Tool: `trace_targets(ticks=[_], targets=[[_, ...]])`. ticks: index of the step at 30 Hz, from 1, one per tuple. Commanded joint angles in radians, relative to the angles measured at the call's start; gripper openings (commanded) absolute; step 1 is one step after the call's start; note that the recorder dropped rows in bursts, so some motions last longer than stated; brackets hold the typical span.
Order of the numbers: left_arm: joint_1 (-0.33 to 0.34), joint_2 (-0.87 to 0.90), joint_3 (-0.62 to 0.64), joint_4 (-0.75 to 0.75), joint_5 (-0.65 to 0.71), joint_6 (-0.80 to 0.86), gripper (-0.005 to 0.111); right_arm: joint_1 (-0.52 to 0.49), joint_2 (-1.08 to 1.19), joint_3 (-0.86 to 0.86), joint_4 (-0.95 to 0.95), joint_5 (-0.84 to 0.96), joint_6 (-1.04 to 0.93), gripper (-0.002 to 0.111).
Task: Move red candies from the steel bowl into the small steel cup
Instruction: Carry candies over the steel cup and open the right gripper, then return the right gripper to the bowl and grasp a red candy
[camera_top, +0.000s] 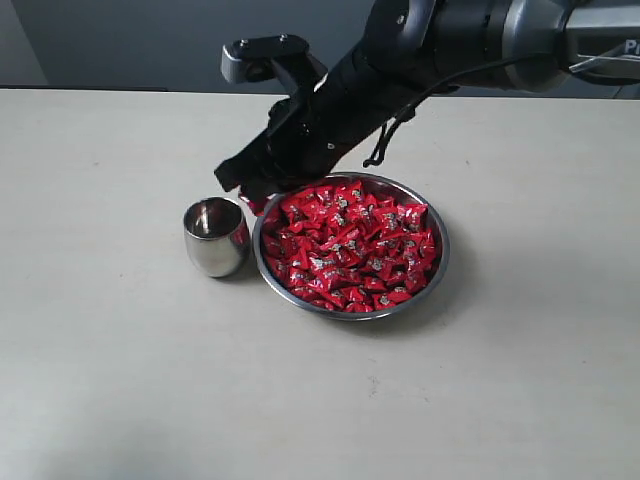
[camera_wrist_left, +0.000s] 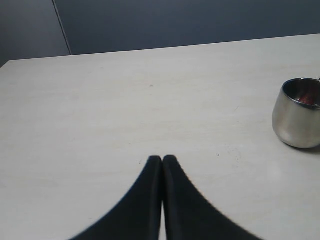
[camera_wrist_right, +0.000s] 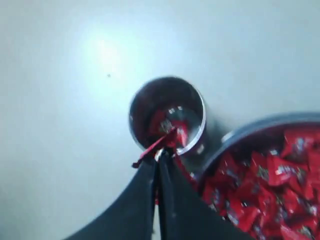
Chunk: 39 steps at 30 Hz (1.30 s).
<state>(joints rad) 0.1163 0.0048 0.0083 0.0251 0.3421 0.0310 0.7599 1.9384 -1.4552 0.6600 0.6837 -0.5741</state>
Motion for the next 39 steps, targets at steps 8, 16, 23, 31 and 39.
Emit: trace_targets(ticks=[8, 16, 23, 31, 39], targets=[[-0.008, -0.005, -0.008, 0.002, -0.005, -0.002, 0.0, -0.002, 0.152, -0.125, 0.183, -0.002, -0.145, 0.002], [-0.008, -0.005, -0.008, 0.002, -0.005, -0.002, 0.0, -0.002, 0.227, -0.165, 0.172, 0.004, -0.145, 0.009], [-0.008, -0.005, -0.008, 0.002, -0.005, -0.002, 0.0, -0.002, 0.2, -0.165, 0.09, 0.002, -0.11, 0.039], [-0.008, -0.005, -0.008, 0.002, -0.005, -0.002, 0.0, -0.054, 0.078, -0.163, -0.268, 0.155, 0.165, 0.027], [-0.008, -0.005, -0.008, 0.002, -0.005, -0.002, 0.0, -0.124, 0.023, 0.015, -0.348, 0.147, 0.206, 0.028]])
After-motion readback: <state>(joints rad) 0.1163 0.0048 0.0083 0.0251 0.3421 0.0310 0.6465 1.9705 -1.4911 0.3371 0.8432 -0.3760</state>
